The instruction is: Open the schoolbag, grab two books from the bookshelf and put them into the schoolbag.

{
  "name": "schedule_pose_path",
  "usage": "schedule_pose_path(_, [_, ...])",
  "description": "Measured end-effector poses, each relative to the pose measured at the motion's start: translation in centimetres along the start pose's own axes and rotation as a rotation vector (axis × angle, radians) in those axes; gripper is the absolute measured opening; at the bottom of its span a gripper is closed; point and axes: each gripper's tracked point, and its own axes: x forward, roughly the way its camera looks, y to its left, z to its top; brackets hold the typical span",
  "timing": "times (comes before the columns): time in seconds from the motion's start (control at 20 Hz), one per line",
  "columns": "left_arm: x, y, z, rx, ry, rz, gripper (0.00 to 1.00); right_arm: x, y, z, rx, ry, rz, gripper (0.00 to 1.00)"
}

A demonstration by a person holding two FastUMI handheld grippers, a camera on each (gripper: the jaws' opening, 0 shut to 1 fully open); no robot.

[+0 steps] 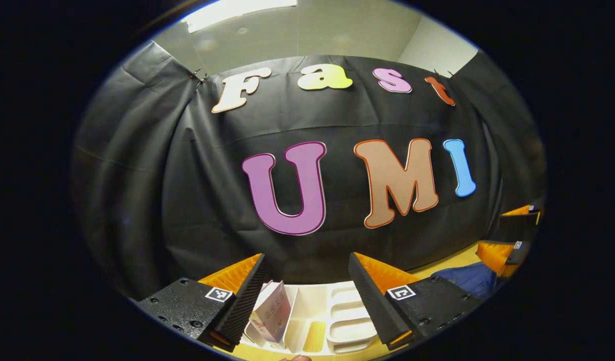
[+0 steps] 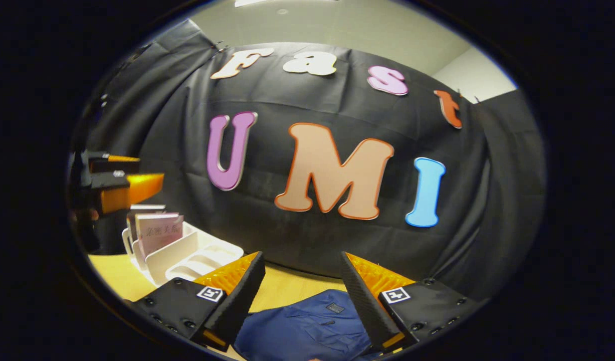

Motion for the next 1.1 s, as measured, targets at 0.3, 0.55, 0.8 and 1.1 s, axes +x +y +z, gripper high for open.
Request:
schedule_pose_path(0.3, [-0.6,1.9,-0.5,0.013,0.014,0.044,0.95,-1.4,5.5,-5.8,-0.186,0.106,0.189,0.92])
schedule_pose_path(0.55, [-1.2,3.8,-1.3,0.021,0.032,0.086,0.95,-2.0,8.3,-10.0,-0.255,0.171,0.258,0.92])
schedule_pose_path(0.8, [-1.6,5.5,-2.1,0.032,0.052,0.120,0.95,-3.2,9.9,-14.4,-0.361,0.226,0.300,0.92])
schedule_pose_path(1.1, [-2.0,6.7,-2.8,0.043,0.069,0.137,0.95,-4.6,11.3,-18.9,-0.480,0.282,0.336,0.92])
